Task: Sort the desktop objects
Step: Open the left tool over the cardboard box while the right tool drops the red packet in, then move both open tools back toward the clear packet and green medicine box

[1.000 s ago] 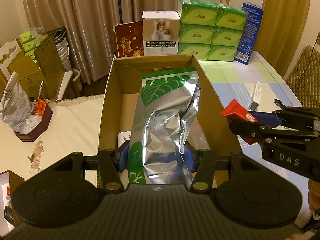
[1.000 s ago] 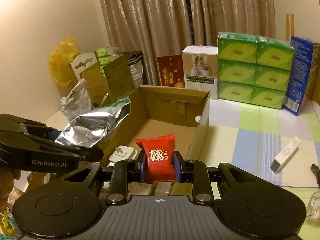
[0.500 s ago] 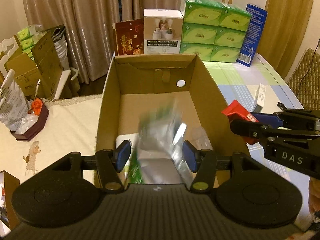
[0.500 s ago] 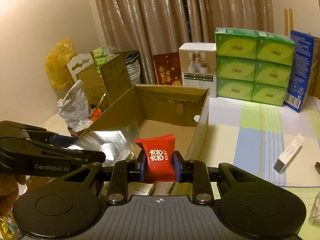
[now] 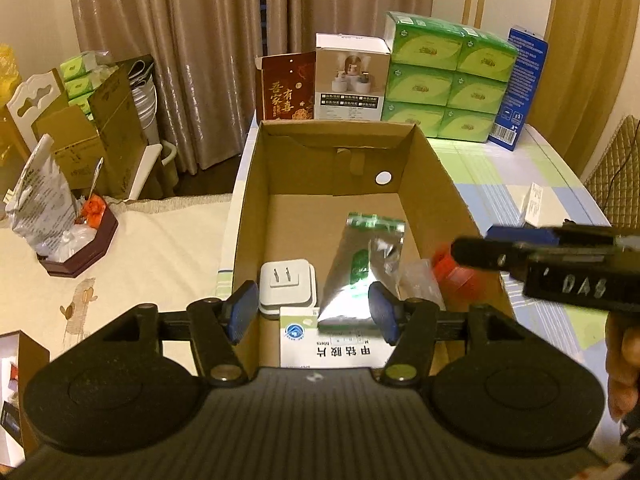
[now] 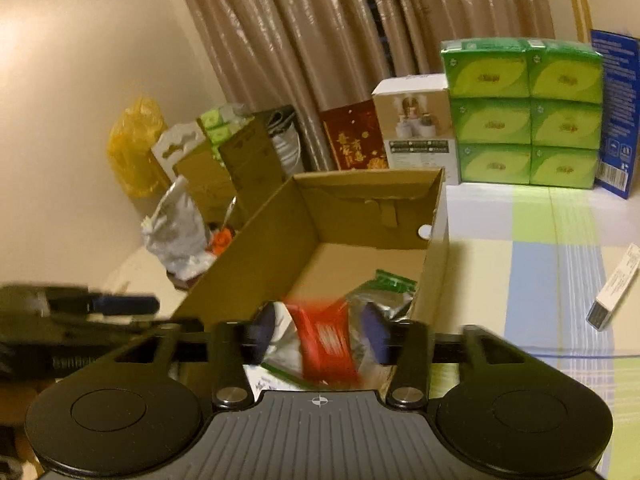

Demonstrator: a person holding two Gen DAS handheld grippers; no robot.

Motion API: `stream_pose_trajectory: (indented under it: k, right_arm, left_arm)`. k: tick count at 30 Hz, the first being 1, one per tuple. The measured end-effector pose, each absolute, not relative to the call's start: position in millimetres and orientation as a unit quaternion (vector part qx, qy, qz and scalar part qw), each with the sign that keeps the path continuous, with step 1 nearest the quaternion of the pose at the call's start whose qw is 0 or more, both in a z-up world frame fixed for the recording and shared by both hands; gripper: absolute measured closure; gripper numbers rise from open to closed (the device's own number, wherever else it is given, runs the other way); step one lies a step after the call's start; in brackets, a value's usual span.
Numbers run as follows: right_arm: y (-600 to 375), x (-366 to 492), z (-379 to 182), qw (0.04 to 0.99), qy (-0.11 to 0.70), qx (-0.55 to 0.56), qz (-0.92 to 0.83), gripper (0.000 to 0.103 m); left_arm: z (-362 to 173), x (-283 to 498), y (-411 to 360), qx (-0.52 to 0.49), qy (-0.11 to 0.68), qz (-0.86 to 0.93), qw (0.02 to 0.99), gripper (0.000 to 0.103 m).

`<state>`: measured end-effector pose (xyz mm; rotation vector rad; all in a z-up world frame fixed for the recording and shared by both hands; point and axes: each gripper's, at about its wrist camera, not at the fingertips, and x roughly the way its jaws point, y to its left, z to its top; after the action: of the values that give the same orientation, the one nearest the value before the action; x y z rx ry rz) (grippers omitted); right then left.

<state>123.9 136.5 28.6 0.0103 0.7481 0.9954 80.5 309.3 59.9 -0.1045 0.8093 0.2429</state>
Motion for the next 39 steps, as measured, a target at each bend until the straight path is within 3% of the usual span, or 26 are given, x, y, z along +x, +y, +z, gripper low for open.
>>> stream_pose_trajectory:
  k: [10,19,24,39]
  right_arm:
    - [106,127,42,0.827,0.345,0.002,0.444,0.05]
    - [57,117,59,0.838,0.338,0.003,0.427,0.041]
    - [28,109,72,0.847,0.329,0.001,0.417,0.032]
    - [-60,94,104,0.878,0.291,-0.017,0.38,0.008]
  left_arm:
    - [60,68,293,-0.053,0.394,0.117,0.91,0.042]
    - [76,52,258,-0.048,0.387,0.111,0.914,0.032]
    - [87,44,233,-0.039,0.381,0.104,0.918,0.021]
    - [95,39,160,-0.033,0.37,0.068,0.926,0.006]
